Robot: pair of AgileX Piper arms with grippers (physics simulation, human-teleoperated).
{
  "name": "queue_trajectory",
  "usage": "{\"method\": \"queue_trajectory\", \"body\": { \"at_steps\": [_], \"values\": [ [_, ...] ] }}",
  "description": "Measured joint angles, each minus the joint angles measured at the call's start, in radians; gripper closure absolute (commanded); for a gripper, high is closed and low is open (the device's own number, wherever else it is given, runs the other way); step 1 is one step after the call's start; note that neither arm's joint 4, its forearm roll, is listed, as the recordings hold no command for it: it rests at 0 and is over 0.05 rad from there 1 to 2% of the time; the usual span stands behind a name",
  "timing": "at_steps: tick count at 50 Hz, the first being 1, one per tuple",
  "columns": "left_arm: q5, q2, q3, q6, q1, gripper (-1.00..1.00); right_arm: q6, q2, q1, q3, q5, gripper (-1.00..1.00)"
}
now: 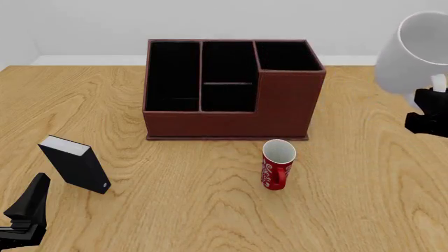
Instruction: Pick up the white mug and place it to the right of the caddy.
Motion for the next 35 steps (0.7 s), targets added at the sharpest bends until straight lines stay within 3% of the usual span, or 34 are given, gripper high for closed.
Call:
{"method": "queue_trajectory", "body": {
  "at_steps": [35],
  "values": [
    [0.000,0.000,0.000,0.000,0.000,-1.00,0.010,0.292,-0.035,-0.149,-0.106,1.00]
  ]
}}
